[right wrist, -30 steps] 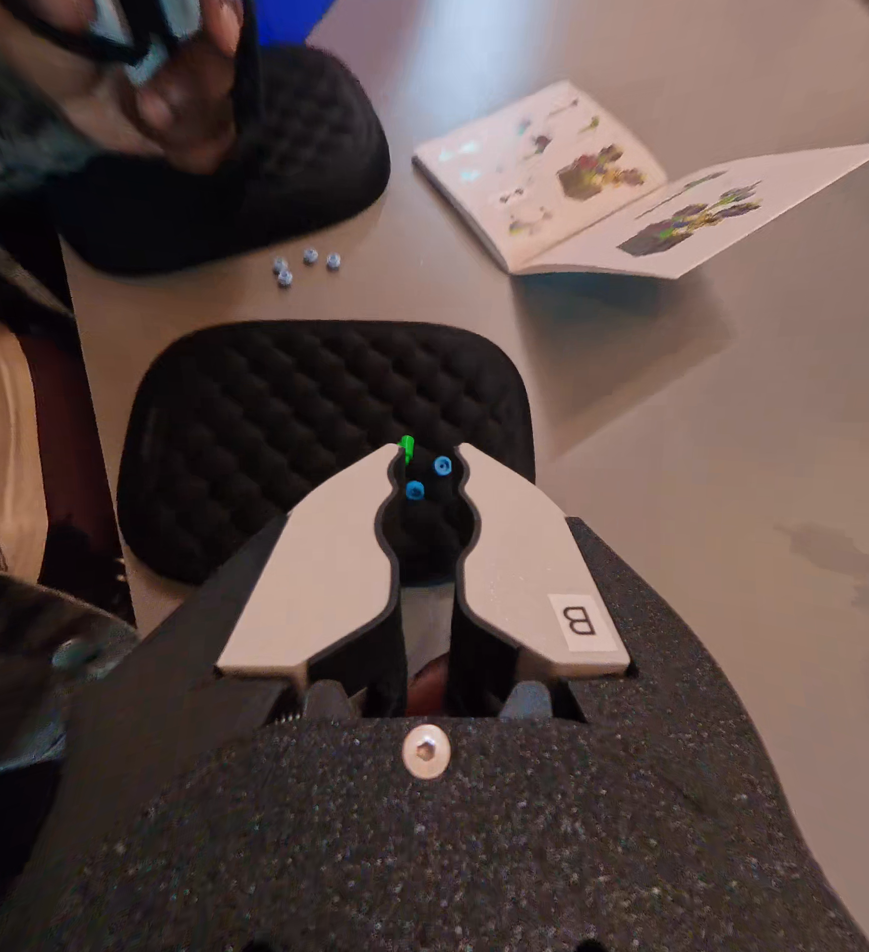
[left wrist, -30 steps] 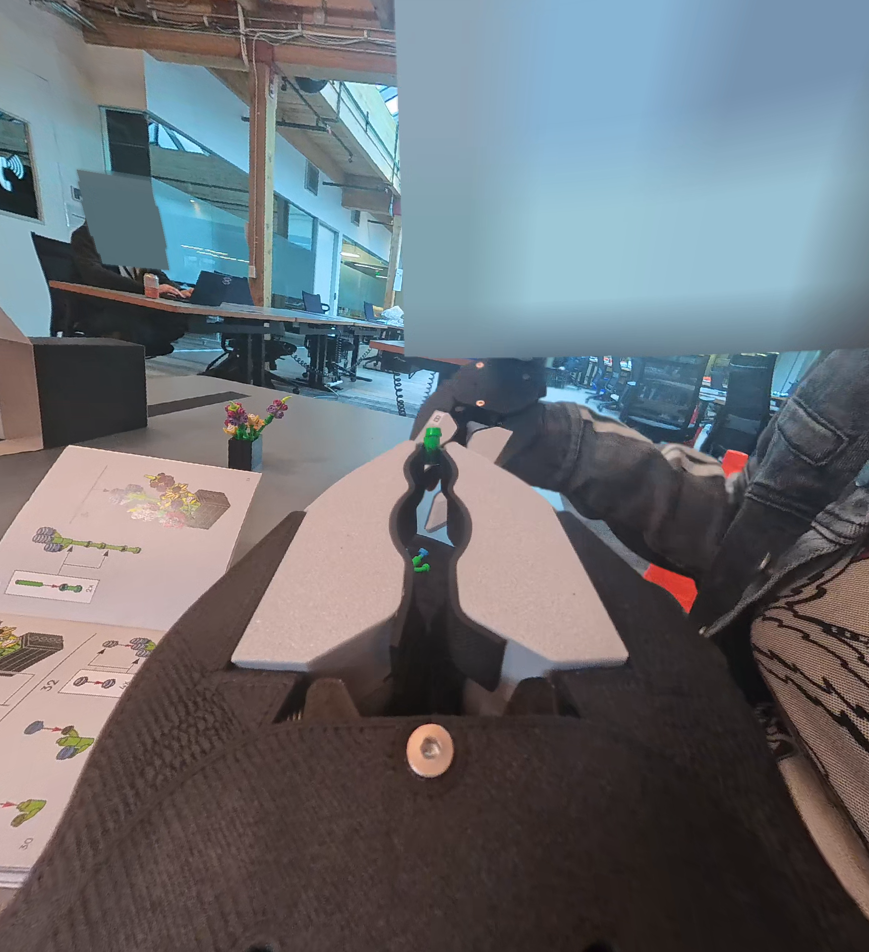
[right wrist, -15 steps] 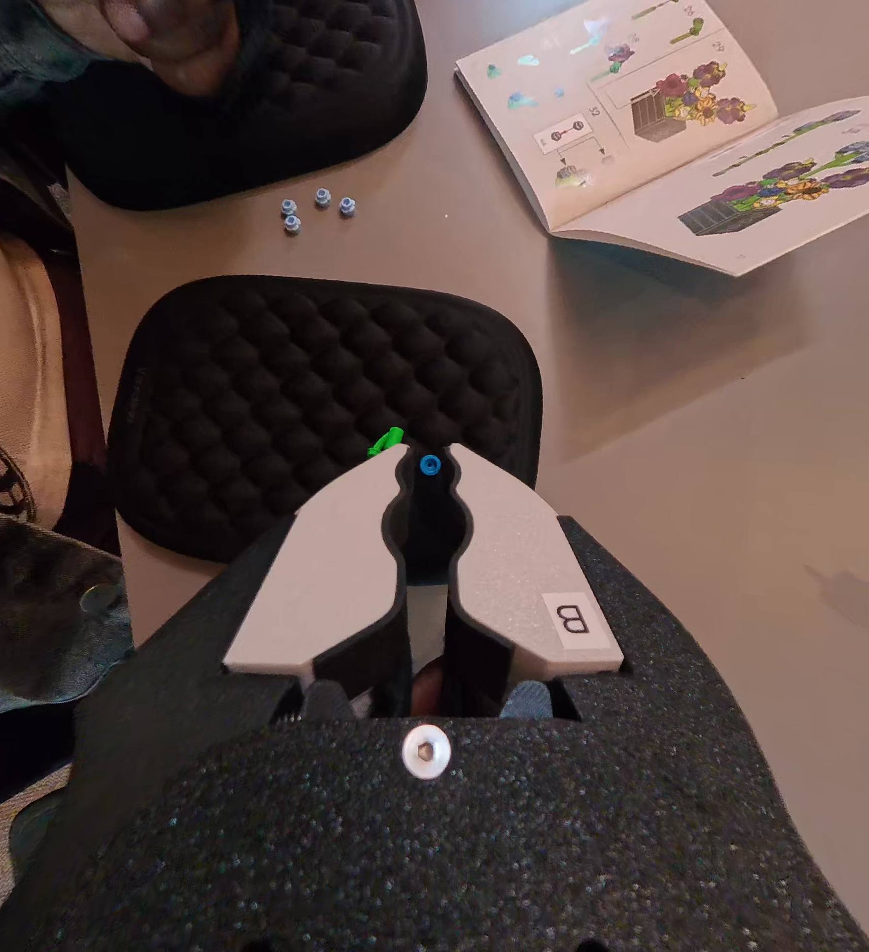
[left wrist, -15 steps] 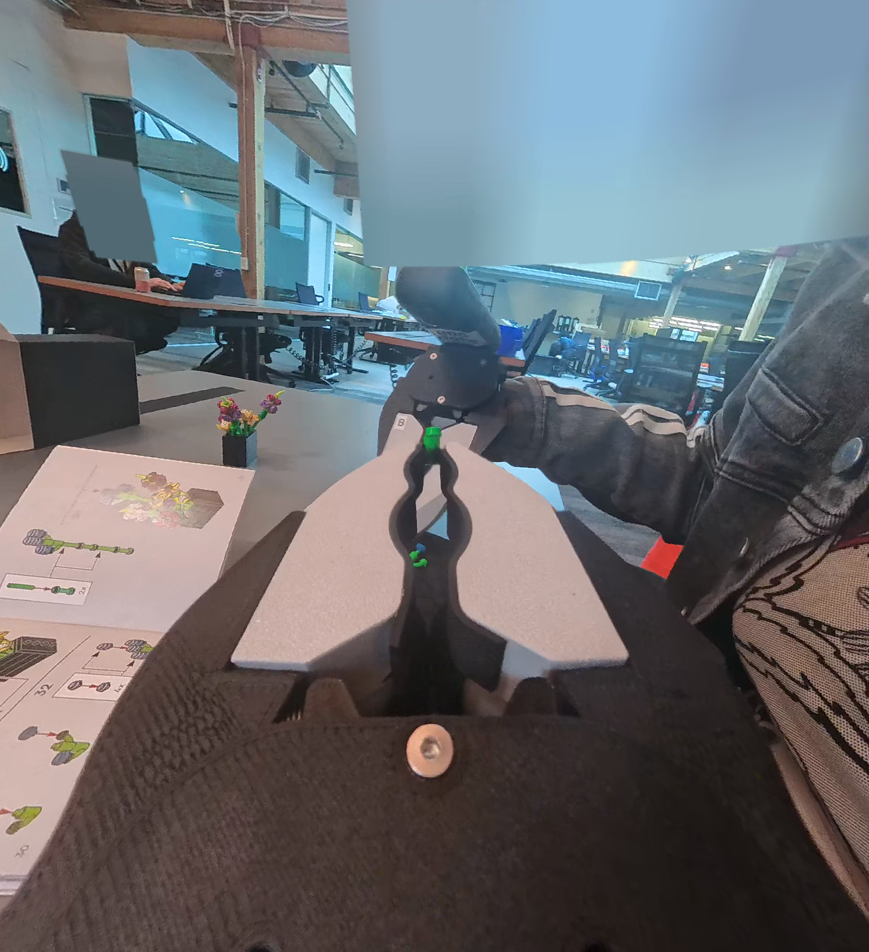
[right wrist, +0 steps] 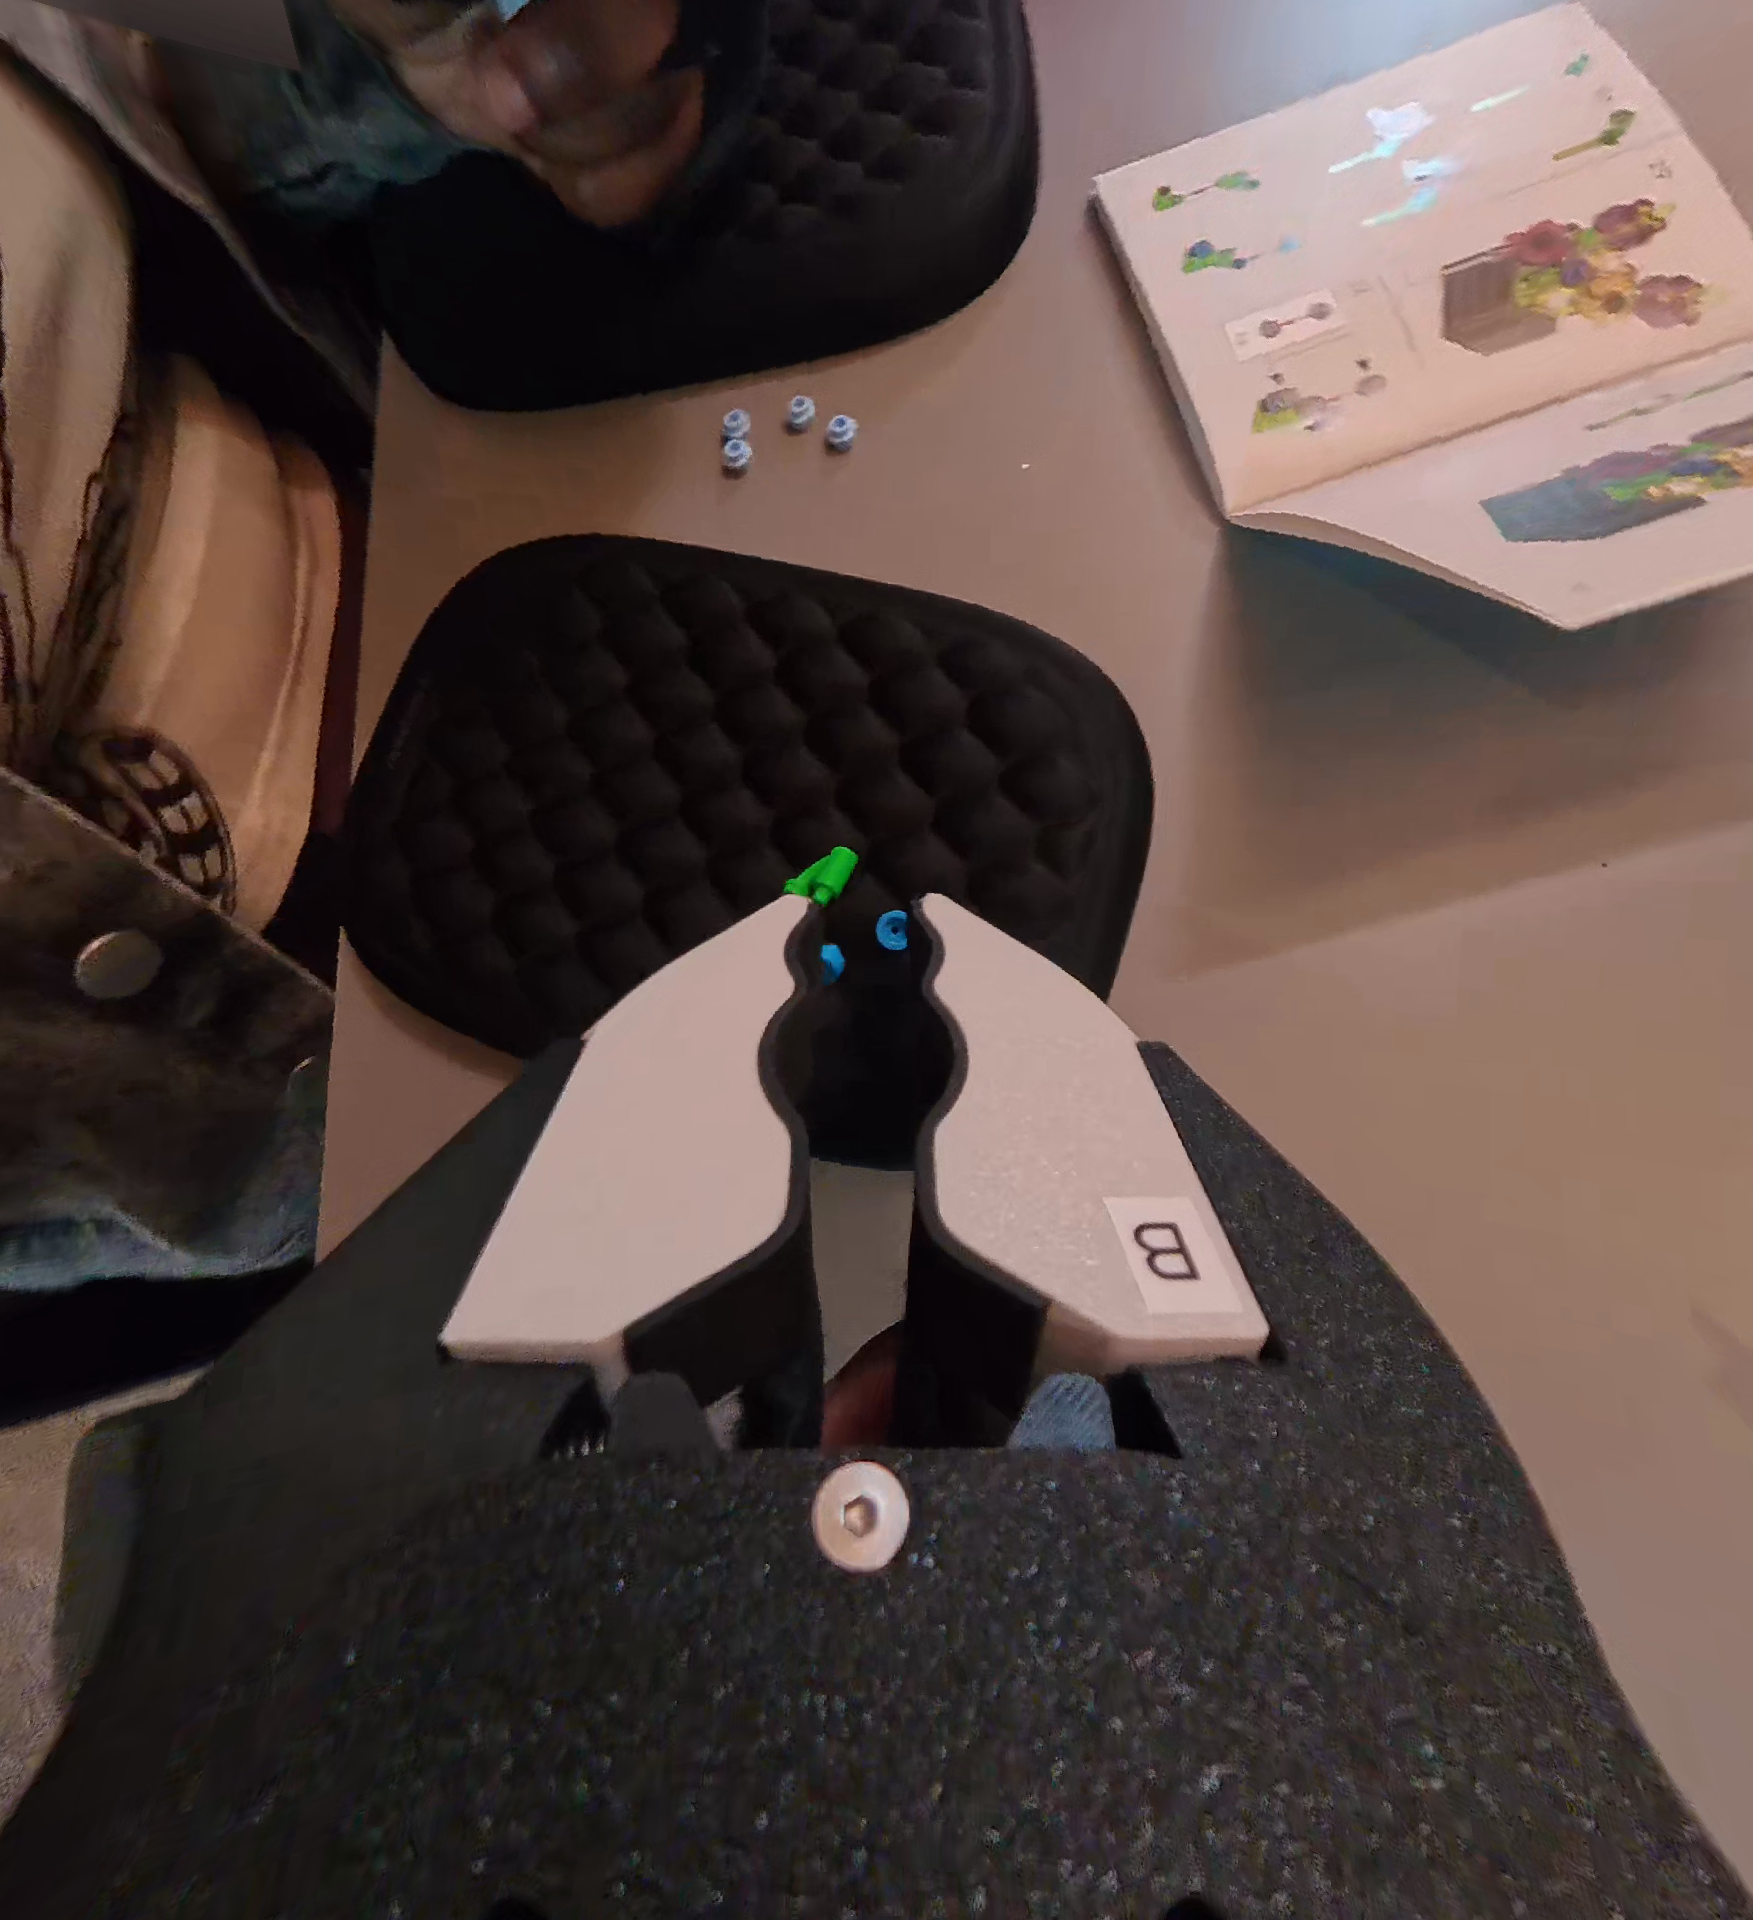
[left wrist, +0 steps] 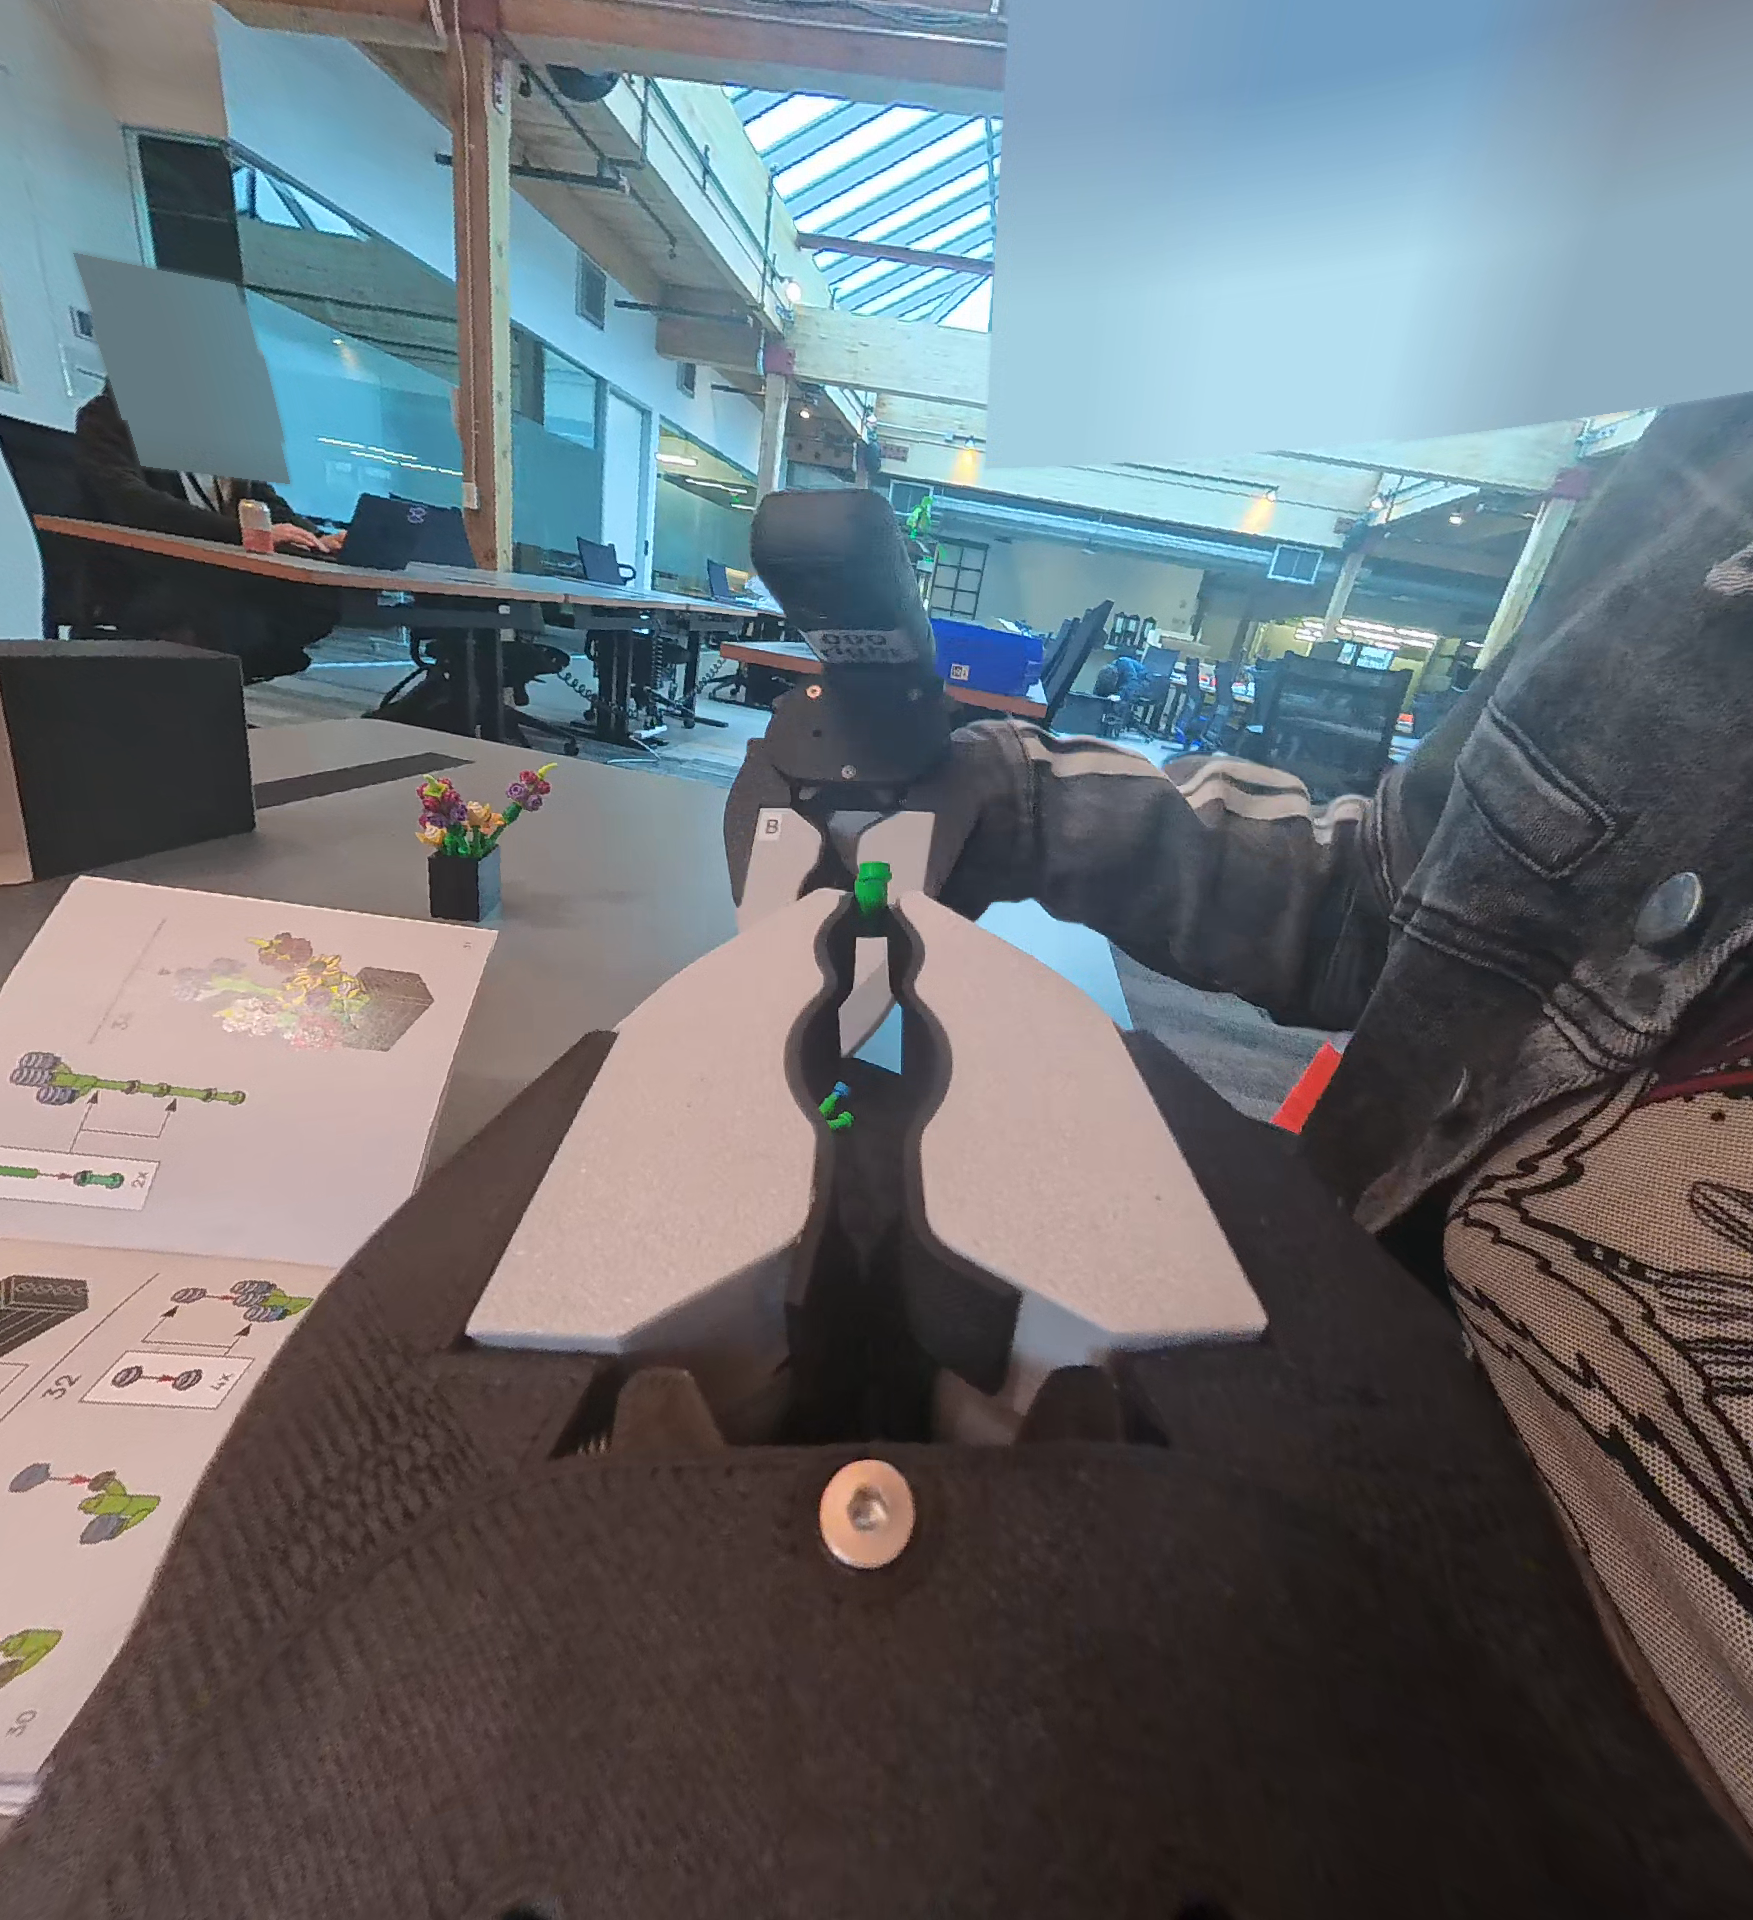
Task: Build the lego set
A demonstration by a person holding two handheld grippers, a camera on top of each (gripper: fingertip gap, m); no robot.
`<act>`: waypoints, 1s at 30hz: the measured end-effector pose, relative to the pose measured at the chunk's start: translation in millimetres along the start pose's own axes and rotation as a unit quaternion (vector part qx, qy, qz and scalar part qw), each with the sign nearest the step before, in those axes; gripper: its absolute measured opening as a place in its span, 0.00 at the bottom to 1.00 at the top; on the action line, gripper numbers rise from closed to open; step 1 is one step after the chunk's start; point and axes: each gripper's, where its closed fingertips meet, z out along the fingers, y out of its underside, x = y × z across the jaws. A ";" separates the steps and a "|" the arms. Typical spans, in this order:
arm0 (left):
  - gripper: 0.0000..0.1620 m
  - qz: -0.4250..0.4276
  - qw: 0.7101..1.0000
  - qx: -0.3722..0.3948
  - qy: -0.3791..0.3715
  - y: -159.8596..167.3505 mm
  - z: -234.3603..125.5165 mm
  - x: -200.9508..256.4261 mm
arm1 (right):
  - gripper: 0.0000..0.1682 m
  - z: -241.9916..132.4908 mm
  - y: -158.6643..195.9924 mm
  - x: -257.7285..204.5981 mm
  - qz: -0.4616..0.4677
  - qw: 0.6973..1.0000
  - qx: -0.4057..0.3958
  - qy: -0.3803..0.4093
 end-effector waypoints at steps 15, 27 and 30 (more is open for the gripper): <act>0.04 -0.002 1.000 -0.017 0.010 4.9 2.7 1.8 | 0.06 7.3 7.2 6.2 -0.059 0.996 -0.057 -0.041; 0.04 -0.003 1.000 -0.021 0.011 6.1 3.4 1.6 | 0.04 11.1 9.2 4.7 -0.066 0.996 -0.042 -0.035; 0.04 -0.002 1.000 -0.022 0.011 6.4 3.5 1.8 | 0.05 10.6 9.1 4.3 -0.070 0.996 -0.044 -0.031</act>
